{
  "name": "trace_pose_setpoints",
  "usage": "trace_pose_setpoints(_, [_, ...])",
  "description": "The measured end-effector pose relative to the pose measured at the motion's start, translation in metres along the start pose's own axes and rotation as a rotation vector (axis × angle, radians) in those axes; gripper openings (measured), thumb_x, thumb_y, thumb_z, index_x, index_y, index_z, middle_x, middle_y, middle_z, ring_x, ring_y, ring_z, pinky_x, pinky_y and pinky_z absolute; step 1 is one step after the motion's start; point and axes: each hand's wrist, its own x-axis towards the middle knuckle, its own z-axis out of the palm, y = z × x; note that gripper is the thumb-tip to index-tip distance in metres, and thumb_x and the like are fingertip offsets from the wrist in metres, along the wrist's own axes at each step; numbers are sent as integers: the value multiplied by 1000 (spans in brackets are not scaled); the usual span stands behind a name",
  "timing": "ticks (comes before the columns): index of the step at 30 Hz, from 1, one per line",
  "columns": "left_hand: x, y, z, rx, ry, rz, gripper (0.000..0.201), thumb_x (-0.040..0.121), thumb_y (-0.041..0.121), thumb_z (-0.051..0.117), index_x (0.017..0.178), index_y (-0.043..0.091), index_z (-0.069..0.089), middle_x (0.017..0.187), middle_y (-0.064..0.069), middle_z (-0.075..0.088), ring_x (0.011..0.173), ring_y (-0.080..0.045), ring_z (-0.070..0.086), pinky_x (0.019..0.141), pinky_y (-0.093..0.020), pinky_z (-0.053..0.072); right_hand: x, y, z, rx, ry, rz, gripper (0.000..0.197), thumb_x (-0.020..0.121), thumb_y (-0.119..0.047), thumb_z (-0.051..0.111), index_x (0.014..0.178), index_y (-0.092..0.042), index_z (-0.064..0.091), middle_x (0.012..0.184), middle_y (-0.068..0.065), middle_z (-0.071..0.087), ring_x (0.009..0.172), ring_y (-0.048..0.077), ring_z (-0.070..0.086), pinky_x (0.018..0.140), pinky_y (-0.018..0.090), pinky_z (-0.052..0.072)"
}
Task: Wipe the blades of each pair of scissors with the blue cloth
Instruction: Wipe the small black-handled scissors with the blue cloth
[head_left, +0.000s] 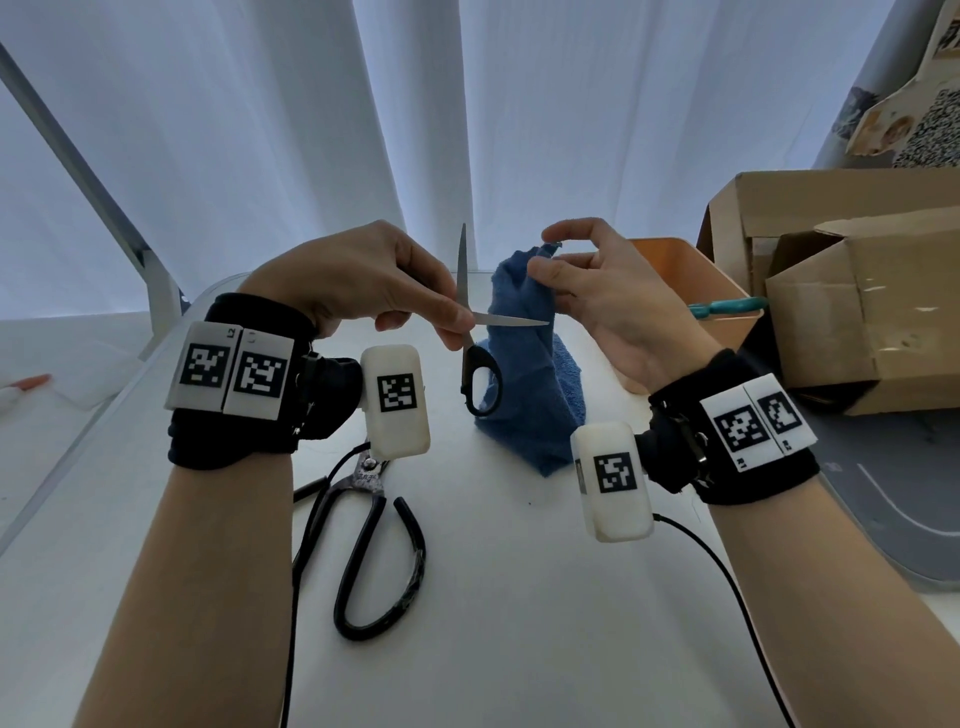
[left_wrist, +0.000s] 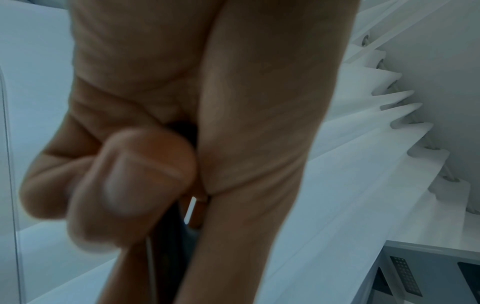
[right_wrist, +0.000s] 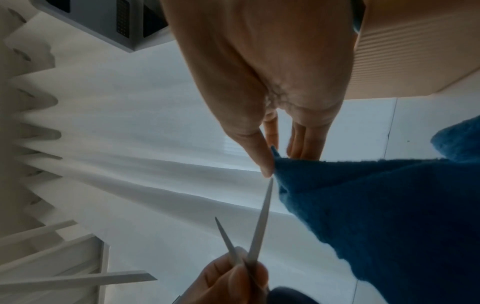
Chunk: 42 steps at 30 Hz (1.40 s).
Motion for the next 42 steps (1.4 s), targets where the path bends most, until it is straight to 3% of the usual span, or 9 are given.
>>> trace_pose_setpoints(5, [-3,-3,-4,-4,36,-16,14,78,28,79,78,13,79,85,-3,77,52,-8,38,57,-18,35,2,5,-2,-35,-50,80,43,94,-5,66,134,-17,54,126,12,55,120,19,59,106,36,48])
trace_pose_setpoints(9, [-6,-7,-10,-17,74,-35,14,78,29,79,80,15,80,86,-2,78,54,-10,37,60,-20,36,4,14,-4,-274,-164,105,14,94,-7,64,107,-9,70,101,9,66,91,14,64,79,28,56])
trace_pose_setpoints(12, [-7,-9,-12,-27,95,-42,14,77,29,79,77,16,80,85,-3,77,54,-10,37,58,-19,36,-1,16,-1,-468,-281,128,15,97,-9,61,100,-11,75,82,4,67,71,10,61,63,20,52])
trace_pose_setpoints(17, [-7,-7,-11,-31,94,-49,13,77,28,80,77,15,79,84,-3,77,54,-11,37,57,-21,35,-9,17,12,-769,-476,192,31,101,-12,52,103,-33,75,81,3,53,69,12,49,59,20,49])
trace_pose_setpoints(21, [-7,-6,-10,-32,96,-51,13,77,28,80,77,15,79,83,-3,77,53,-10,37,59,-21,35,-8,20,16,-924,-564,209,31,102,-11,49,113,-30,71,80,0,56,70,13,52,61,23,51])
trace_pose_setpoints(28, [-8,-5,-9,-25,82,-47,13,77,27,80,75,15,79,83,-4,77,52,-10,38,60,-21,35,0,26,7,-788,-218,104,16,86,-22,76,90,-8,72,81,9,74,66,16,68,57,21,53])
trace_pose_setpoints(33, [-5,-4,-7,-11,64,-52,14,76,28,81,76,15,79,83,-3,77,50,-8,38,64,-24,35,-1,13,-3,-673,-91,50,6,90,-3,64,89,-8,67,88,13,72,67,18,71,54,23,55])
trace_pose_setpoints(37, [-3,-4,-5,7,47,-53,14,77,29,80,76,15,79,82,-2,77,51,-8,38,64,-23,35,0,7,-3,-774,19,-103,4,86,-14,67,88,-12,64,81,1,66,72,13,62,62,25,54])
trace_pose_setpoints(42, [-2,-2,-2,18,27,-53,13,76,29,81,73,17,79,80,-1,77,51,-8,38,62,-22,35,-1,-5,-4,-595,148,-292,13,87,-4,57,88,-16,53,77,-4,51,69,8,47,60,12,41])
